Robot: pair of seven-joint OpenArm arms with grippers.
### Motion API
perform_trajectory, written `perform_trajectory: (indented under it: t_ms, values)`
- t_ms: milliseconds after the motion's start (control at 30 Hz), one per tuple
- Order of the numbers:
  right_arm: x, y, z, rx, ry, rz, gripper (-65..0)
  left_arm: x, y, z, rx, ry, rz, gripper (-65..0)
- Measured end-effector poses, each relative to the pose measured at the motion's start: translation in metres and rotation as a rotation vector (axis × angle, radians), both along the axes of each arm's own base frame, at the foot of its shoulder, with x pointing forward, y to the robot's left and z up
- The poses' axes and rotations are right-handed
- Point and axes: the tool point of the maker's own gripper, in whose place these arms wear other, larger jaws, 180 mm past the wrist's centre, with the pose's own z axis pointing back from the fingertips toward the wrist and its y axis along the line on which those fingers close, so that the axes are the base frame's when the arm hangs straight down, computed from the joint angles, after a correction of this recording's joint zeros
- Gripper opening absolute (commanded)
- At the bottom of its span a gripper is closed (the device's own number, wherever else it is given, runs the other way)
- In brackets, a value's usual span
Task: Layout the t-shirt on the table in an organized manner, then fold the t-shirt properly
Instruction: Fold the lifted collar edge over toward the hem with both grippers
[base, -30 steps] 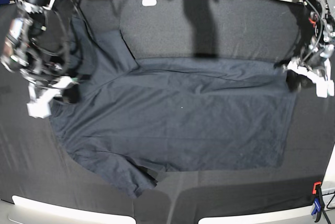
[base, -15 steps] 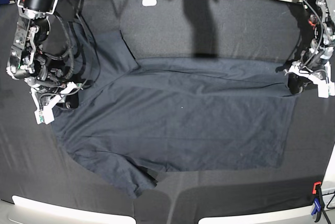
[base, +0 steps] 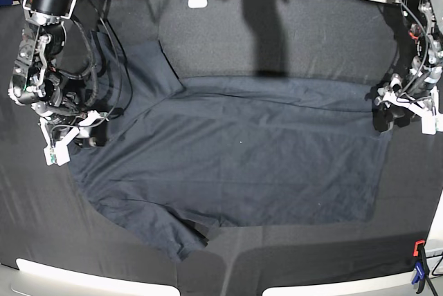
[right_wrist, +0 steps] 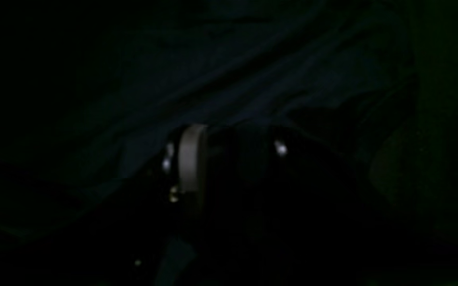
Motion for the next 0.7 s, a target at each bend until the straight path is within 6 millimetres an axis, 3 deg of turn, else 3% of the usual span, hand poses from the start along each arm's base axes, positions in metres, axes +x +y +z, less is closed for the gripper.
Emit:
perform_trajectory:
  t_ms: [133,300,400,500,633,700]
  values:
    - [0.001,-0.021,0.011,-0.022,-0.019,-0.029,-42.3,-0.003,0.012,0.003,0.042,0.037,-0.016,-30.5]
    - [-0.004,-0.08,0.044,-0.071,-0.089,-0.158,-42.3,-0.001,0.002,0.036,0.076,-0.019,-0.055,-30.7]
    - [-0.017,-0.108,0.056,-0.06,-0.079,-0.202,-42.3,-0.012,-0.019,0.06,0.082,-0.093,-0.086,-30.7]
    - [-0.031,-0.116,0.066,0.003,-0.116,-0.198,-42.3,-0.033,-0.054,0.073,0.075,-0.134,-0.141,-31.6]
    - [-0.068,-0.132,0.05,0.023,-0.066,-0.253,-42.3,-0.053,-0.097,0.091,0.045,-0.196,-0.214,-31.8]
    - [-0.086,-0.134,0.038,0.034,-0.023,-0.265,-42.3,-0.062,-0.116,0.086,0.022,-0.177,-0.254,-33.1]
